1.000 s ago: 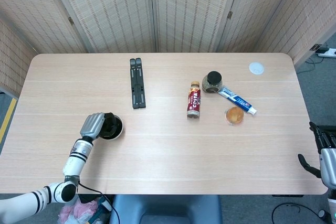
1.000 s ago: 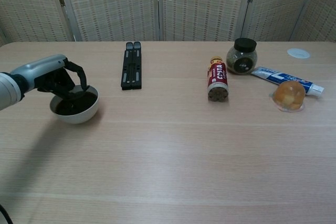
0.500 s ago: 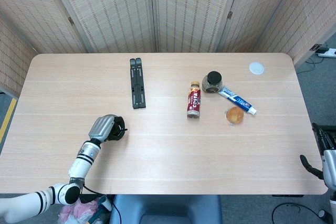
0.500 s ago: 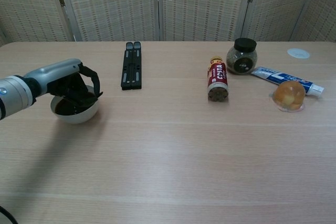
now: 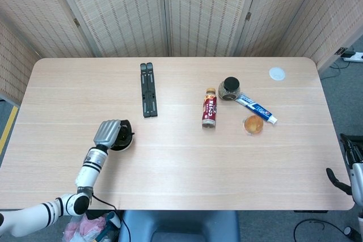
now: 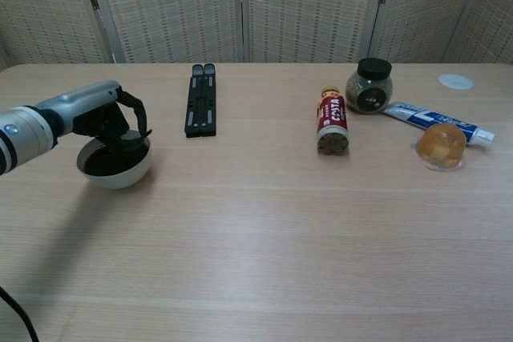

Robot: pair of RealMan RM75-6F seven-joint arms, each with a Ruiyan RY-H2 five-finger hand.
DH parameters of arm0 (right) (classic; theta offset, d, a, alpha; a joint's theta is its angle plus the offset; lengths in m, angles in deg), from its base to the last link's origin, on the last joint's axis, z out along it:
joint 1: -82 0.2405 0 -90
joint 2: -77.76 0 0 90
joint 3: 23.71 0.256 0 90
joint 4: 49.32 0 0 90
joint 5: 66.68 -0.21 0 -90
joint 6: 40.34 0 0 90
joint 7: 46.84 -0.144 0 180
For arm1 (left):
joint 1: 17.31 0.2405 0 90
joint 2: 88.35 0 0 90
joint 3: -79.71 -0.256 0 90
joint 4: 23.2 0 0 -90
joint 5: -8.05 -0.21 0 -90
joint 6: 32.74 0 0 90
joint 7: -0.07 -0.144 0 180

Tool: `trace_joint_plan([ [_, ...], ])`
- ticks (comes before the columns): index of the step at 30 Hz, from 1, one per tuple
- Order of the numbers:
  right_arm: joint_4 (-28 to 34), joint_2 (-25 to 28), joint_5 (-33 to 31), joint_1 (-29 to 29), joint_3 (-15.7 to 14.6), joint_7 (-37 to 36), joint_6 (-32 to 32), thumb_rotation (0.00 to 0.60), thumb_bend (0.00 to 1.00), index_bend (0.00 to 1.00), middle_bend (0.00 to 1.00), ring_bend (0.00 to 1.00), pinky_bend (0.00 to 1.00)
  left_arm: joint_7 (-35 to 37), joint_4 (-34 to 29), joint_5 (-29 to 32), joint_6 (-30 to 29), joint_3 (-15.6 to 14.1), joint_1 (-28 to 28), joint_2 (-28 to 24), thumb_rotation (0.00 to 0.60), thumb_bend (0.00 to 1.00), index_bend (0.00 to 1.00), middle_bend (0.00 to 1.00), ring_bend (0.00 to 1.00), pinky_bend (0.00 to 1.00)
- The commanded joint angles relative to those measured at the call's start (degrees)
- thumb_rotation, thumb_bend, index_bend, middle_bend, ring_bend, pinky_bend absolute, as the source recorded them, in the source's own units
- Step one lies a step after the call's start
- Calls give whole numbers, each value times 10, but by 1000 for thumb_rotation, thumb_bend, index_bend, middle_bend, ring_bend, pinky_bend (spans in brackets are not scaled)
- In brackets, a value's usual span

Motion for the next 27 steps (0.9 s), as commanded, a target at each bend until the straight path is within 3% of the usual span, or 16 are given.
trace_joint_plan([
  [1,-2,-1,1,2,0,-1,2,600,201,19,223,219,220,-10,-20,4,1,-9,7,-16,600,493,745,994,935,1000],
  [11,-3,-2,2,2,1,-3,2,600,201,19,223,219,220,-27,-65,7,3,-19,9,-32,600,493,744,994,935,1000],
  [27,-1,0,1,-3,1,-4,-3,600,201,19,223,222,220,-33,0,53,16,8,-17,3,600,493,744,994,935,1000],
])
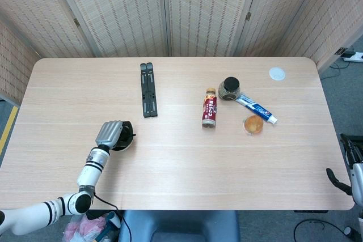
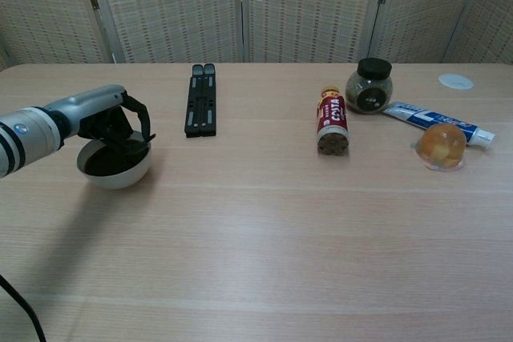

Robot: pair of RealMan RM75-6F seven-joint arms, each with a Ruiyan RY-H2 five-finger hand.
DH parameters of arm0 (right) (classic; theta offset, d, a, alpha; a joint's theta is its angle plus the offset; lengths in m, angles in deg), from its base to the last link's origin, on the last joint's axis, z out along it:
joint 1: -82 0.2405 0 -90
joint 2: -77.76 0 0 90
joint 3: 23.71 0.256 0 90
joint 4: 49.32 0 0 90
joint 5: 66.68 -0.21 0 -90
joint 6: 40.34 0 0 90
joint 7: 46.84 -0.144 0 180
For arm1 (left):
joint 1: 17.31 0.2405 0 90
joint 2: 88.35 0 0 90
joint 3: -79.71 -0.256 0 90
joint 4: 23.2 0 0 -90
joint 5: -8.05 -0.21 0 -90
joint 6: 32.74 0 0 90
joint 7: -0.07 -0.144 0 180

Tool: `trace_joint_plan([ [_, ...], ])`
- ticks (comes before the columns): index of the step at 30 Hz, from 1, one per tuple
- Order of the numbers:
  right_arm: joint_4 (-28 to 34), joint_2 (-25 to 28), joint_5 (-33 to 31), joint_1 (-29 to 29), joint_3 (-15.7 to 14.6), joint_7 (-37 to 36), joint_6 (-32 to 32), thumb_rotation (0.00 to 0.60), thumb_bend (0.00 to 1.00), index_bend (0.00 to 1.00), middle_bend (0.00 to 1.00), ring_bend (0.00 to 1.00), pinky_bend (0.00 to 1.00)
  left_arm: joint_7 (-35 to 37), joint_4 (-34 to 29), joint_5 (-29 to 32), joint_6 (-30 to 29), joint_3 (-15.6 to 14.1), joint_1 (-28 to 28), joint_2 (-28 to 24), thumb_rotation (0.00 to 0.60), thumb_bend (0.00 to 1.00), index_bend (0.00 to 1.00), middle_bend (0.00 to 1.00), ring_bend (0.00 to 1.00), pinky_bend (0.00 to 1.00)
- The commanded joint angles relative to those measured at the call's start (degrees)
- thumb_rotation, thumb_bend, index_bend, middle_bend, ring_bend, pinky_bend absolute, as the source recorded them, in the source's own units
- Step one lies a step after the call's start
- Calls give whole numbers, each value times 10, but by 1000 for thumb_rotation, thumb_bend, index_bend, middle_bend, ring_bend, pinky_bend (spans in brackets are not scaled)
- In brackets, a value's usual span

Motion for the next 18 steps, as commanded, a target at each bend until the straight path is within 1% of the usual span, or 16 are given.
trace_joint_plan([
  [1,-1,0,1,0,0,0,0,600,200,19,223,222,221,-2,1,6,0,1,1,-5,600,493,744,994,935,1000],
  [6,-3,-2,1,1,0,-1,2,600,200,19,223,222,220,-5,-21,8,-3,-5,11,-28,600,493,744,994,935,1000],
  [12,-6,-5,2,2,0,-2,2,600,201,19,223,222,220,-15,-59,7,-2,-19,18,-53,600,493,743,994,935,1000],
  [18,-6,-4,2,1,0,-3,1,600,200,19,223,222,220,-20,-73,2,-2,-20,11,-49,600,493,742,994,935,1000],
])
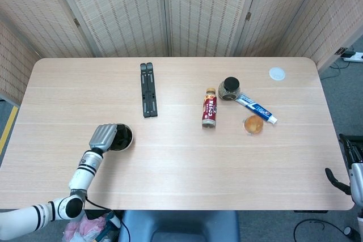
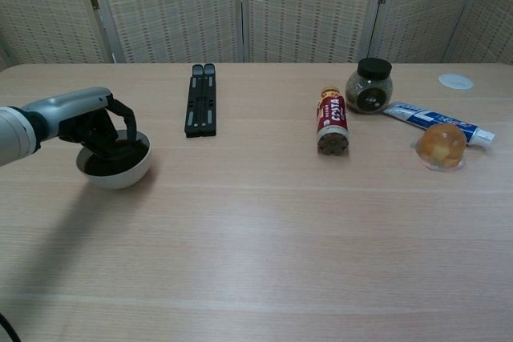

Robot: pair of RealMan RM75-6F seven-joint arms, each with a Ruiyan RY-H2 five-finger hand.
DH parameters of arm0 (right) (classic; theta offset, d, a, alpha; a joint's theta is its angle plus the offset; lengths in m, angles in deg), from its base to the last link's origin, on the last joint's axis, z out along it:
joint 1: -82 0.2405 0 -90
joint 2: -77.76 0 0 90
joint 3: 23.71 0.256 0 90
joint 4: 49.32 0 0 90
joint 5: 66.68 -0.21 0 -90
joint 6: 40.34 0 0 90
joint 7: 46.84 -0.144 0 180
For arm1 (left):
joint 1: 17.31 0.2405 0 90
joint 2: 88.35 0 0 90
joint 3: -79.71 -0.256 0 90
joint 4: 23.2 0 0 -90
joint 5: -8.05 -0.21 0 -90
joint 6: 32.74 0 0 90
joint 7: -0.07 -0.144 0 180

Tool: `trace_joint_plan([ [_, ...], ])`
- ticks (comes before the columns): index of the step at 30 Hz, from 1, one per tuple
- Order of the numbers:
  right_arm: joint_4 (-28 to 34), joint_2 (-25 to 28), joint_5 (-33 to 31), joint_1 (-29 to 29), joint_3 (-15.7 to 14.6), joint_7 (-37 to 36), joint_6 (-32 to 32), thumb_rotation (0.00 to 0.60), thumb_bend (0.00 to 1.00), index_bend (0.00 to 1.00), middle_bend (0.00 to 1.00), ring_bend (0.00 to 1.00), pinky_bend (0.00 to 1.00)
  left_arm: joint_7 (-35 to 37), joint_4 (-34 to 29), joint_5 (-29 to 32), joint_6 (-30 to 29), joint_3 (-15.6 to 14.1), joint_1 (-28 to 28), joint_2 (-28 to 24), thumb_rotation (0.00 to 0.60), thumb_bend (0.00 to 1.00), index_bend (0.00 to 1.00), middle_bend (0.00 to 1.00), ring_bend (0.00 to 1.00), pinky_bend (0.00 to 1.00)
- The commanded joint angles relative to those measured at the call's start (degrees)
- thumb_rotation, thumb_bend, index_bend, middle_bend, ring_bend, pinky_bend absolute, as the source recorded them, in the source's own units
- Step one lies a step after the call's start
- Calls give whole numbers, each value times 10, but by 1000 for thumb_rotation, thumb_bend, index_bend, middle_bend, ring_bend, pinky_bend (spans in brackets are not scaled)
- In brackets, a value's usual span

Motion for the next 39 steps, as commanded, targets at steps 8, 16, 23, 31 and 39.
trace_joint_plan([
  [8,2,2,-2,-6,-1,-1,-6,600,201,19,223,222,221,-7,31,7,5,10,-23,34,600,493,740,994,935,1000],
  [16,2,3,-1,-8,-1,-2,-9,600,200,19,223,222,220,-8,69,23,3,20,-30,48,600,493,740,994,935,1000],
  [23,0,0,1,-5,-1,-3,-5,600,200,19,223,223,221,-7,45,24,2,10,-17,22,600,493,739,994,935,1000],
  [31,-1,-2,2,-2,0,-2,-1,600,201,19,223,223,220,-5,0,16,11,-6,-11,0,600,493,736,994,935,1000],
  [39,0,-1,1,-5,-1,-1,-3,600,200,19,223,223,220,-7,9,8,10,-1,-25,22,600,493,735,994,935,1000],
])
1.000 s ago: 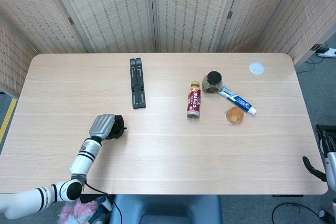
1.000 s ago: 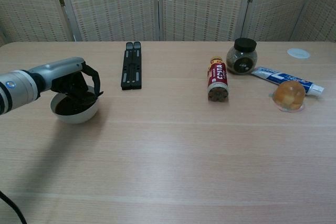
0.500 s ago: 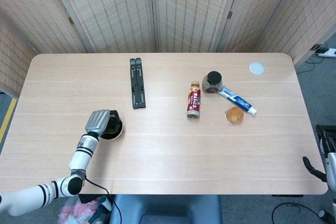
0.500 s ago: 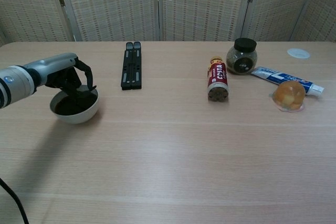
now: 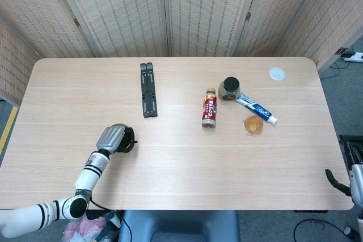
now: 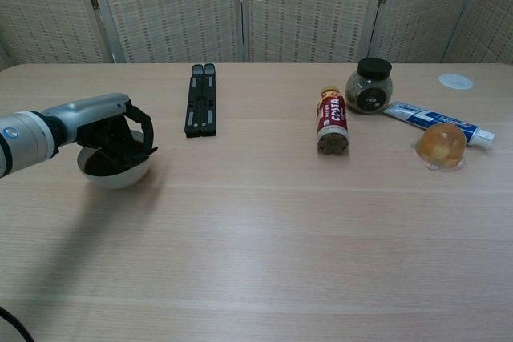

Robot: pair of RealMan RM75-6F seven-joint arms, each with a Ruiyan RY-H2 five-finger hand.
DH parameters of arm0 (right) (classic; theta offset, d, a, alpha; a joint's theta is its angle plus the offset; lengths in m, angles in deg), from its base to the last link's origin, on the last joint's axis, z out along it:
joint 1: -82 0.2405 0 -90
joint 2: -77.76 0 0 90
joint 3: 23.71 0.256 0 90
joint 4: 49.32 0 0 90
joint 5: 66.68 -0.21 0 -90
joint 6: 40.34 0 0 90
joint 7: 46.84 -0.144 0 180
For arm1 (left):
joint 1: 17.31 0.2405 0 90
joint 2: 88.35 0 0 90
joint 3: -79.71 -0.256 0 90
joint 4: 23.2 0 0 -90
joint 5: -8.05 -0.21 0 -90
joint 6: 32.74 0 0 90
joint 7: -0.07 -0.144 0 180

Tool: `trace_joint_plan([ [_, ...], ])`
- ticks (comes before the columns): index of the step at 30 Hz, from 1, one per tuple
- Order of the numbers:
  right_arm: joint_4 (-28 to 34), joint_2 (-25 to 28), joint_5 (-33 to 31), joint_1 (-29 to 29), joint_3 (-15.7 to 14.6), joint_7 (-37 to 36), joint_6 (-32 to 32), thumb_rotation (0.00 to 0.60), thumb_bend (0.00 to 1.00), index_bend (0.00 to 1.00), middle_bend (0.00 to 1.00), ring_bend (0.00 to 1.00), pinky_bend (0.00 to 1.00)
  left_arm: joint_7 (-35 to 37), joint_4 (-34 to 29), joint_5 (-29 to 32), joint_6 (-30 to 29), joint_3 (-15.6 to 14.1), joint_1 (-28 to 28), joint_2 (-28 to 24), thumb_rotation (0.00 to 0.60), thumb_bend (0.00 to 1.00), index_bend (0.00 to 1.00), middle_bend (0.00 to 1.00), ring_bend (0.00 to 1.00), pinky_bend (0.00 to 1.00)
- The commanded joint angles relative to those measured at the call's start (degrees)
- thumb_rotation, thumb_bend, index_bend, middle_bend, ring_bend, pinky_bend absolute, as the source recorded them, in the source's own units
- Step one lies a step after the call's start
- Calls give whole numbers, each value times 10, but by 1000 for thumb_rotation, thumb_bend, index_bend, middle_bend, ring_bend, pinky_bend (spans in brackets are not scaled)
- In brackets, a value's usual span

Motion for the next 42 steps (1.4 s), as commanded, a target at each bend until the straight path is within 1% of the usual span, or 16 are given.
trace_joint_plan([
  [1,0,0,-1,-1,0,0,-1,600,201,19,223,223,220,2,17,4,0,8,-8,13,600,493,735,994,935,1000],
  [5,-1,-1,-1,-1,0,-1,0,600,201,19,223,223,220,7,41,12,0,19,-15,25,600,493,734,994,935,1000],
  [10,-1,0,-1,0,0,-1,1,600,200,19,223,223,220,6,54,17,-3,20,-14,23,600,493,733,994,935,1000],
  [14,-2,0,0,2,0,-2,4,600,201,19,223,223,220,5,42,17,-1,13,-7,4,600,493,733,994,935,1000],
  [21,-6,-3,3,5,0,-6,7,600,201,19,223,223,220,-2,1,14,3,-4,4,-25,600,493,731,994,935,1000],
  [26,-8,-3,4,5,0,-8,7,600,201,19,223,223,220,0,-9,5,-2,-6,2,-17,600,493,731,994,935,1000],
  [31,-6,-1,3,2,0,-9,2,600,201,19,223,223,220,7,10,-4,-9,5,-8,7,600,492,728,993,935,1000],
  [37,-5,1,2,-2,-1,-9,-2,600,200,19,223,223,220,5,57,7,-10,17,-19,31,600,492,720,994,935,1000],
  [40,-4,1,2,-3,-1,-9,-4,600,201,19,223,223,220,7,70,17,-5,22,-19,30,600,492,718,994,935,1000],
  [42,-5,1,2,-3,-1,-9,-4,600,201,19,223,223,220,9,64,18,-5,21,-15,23,600,492,716,993,935,1000],
])
